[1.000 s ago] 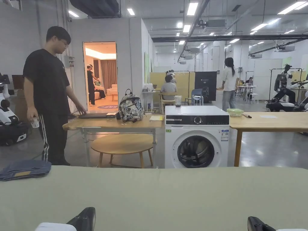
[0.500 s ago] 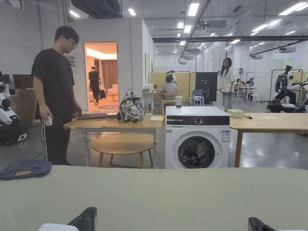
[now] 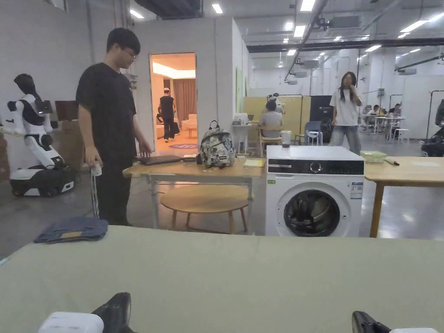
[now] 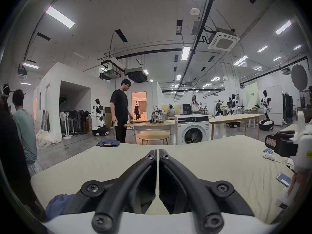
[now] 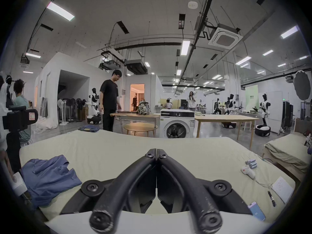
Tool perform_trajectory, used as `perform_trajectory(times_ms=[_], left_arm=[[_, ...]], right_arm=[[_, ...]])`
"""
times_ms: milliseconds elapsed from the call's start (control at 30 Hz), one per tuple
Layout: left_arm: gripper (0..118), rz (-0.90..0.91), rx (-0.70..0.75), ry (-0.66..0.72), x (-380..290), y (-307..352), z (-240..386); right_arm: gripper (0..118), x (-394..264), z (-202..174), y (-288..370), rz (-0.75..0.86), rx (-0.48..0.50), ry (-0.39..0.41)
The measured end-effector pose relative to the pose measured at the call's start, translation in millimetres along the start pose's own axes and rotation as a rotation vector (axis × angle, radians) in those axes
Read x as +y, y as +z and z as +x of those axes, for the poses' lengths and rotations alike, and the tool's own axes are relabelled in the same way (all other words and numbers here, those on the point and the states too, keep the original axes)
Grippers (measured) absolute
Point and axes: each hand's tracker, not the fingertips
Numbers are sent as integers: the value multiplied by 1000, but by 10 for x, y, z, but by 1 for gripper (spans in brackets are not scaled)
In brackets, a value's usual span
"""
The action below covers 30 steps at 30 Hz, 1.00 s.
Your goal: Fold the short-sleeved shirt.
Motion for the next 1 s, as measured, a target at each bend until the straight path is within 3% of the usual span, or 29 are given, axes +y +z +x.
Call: perform_trajectory(times_ms=[233,367,400,433,500,533,700,800,867,900,933,967,1000], left_arm=[[0,-51,106,-29,-37,112,-381],[0,-158,61,-42,-106,58,-686],[5,-223,35,-26,-142,-16,-815],[28,-279,13,-24,-206,-102,-946],[89,-419,0,-56,-416,-333,-1193],[94,-506,0,-65,-571,-488,-1357],[91,-841,-13,-33,-1625,-1207,-1918],[75,-1019,28,-67,-2258,-1517,-2154],[75,-1110,33,7,-2545,-1582,-2255],[75,-976,50,70,-2499,-1516,-2258],[74,-1001,37,40,-2389,-1459,-2201],[67,-1015,33,22,-2337,-1462,-2180],[40,-1009,-36,33,-2299,-1458,-2160]], right_arm=[[0,-75,-358,-196,-16,119,-53],[0,-143,-476,-261,-44,171,-35],[0,-167,-480,-270,-51,182,-28],[0,-190,-478,-279,-62,190,-19],[0,-238,-460,-295,-74,189,-12],[0,-269,-442,-311,-81,186,-14],[0,-408,-324,-444,-159,173,-41],[0,-468,-242,-457,-191,137,7],[0,-511,-172,-479,-206,124,1],[0,-540,-135,-481,-220,116,-18],[0,-575,-97,-485,-236,114,-45],[0,-606,-69,-484,-244,119,-66],[0,-650,-41,-484,-254,128,-93]])
